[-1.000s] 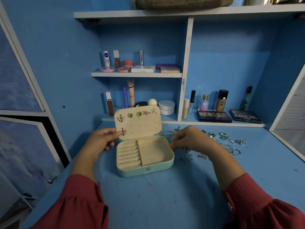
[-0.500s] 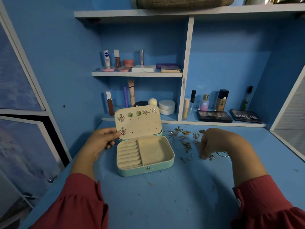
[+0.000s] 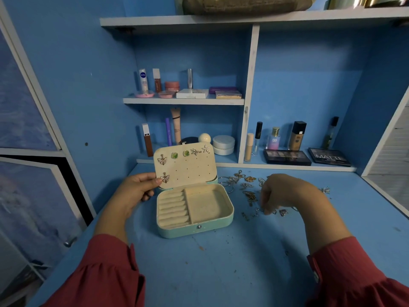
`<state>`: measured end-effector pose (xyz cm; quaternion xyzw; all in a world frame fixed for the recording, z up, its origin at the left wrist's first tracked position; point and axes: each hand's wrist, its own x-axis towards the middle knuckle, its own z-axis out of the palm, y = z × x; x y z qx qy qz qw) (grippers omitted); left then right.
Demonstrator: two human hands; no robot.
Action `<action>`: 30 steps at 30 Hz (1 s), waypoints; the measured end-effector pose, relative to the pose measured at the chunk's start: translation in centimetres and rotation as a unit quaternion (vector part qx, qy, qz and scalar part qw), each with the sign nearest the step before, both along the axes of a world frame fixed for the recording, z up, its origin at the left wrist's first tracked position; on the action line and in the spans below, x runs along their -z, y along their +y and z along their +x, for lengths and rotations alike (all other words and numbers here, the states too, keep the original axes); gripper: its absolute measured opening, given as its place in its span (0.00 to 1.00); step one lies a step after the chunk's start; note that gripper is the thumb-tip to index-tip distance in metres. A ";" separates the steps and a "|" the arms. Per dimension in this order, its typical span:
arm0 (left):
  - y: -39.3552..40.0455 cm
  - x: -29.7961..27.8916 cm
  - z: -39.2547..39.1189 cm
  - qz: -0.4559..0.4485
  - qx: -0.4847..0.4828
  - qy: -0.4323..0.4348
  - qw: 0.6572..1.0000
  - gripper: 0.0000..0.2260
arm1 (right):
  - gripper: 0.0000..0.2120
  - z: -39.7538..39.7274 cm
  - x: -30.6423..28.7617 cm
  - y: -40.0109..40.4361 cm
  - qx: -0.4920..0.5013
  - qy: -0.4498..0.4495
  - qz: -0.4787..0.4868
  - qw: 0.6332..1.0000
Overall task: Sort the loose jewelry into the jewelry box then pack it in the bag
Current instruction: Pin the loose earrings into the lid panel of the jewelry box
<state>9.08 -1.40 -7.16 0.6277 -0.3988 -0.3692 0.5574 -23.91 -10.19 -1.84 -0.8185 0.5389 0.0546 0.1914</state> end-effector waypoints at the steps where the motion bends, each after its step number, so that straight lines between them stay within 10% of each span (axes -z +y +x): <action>1: 0.0 0.0 0.0 0.000 0.001 0.000 1.000 0.07 | 0.06 -0.1 0.0 -0.1 -0.001 0.004 0.003 1.000; 30: -0.1 0.1 0.1 0.000 0.001 0.008 1.000 0.07 | 0.08 3.6 1.2 1.2 -0.057 -0.114 -0.023 0.992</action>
